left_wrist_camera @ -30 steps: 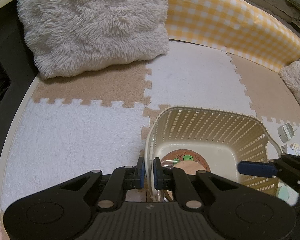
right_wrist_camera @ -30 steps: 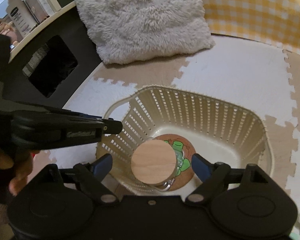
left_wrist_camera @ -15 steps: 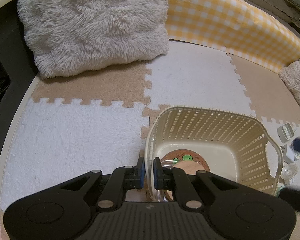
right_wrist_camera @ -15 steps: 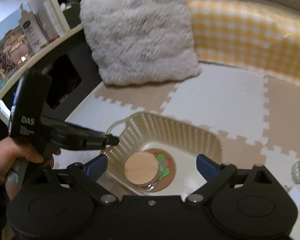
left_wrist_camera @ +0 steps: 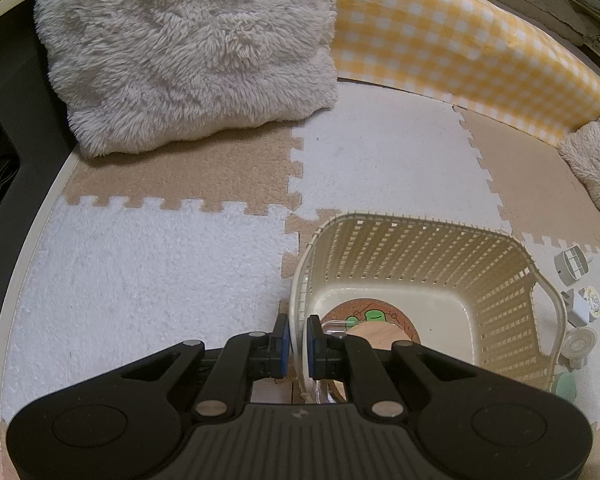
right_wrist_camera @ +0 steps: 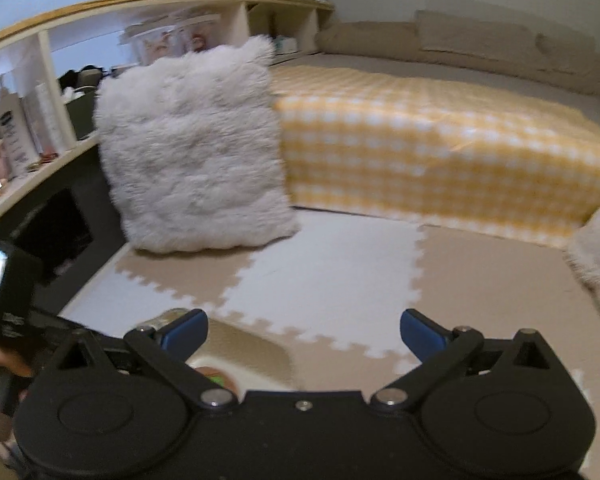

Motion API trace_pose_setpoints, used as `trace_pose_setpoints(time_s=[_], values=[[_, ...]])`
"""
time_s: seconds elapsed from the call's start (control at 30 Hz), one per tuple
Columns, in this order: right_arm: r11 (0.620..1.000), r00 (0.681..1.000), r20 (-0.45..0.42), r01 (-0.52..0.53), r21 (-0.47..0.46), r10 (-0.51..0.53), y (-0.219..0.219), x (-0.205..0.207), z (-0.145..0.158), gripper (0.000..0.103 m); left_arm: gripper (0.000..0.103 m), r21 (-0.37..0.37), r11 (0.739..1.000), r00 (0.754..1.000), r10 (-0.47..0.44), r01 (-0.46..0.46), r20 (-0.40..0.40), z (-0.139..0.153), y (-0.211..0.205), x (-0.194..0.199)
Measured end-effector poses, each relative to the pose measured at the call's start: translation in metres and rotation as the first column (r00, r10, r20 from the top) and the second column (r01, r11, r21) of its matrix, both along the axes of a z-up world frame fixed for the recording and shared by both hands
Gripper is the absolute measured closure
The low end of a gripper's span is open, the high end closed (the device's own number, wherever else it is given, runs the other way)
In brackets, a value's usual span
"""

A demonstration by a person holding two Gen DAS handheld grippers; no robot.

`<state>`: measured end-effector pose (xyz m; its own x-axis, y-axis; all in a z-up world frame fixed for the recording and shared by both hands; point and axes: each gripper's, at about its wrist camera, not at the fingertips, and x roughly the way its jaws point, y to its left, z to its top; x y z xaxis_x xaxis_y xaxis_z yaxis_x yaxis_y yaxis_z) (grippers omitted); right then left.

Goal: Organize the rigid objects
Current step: 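Withdraw the right gripper and move it to the white plastic holder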

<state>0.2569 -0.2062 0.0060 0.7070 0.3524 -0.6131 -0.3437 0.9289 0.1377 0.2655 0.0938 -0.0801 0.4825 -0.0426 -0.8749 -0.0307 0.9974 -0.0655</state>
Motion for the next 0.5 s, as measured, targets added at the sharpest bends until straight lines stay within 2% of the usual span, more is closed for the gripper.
trace_pose_setpoints(time_s=[0.17, 0.33, 0.5], values=[[0.994, 0.994, -0.014, 0.108, 0.021, -0.107, -0.037, 0.008, -0.018, 0.0, 0.095, 0.0, 1.0, 1.0, 0.0, 0.0, 0.0, 0.0, 0.0, 0.0], [0.971, 0.971, -0.014, 0.239, -0.024, -0.24, -0.069, 0.021, -0.037, 0.0, 0.095, 0.001, 1.0, 1.0, 0.0, 0.0, 0.0, 0.0, 0.0, 0.0], [0.944, 0.945, -0.038, 0.322, -0.071, -0.325, -0.103, 0.035, -0.063, 0.0, 0.095, 0.001, 1.0, 1.0, -0.001, 0.001, 0.0, 0.0, 0.0, 0.0]])
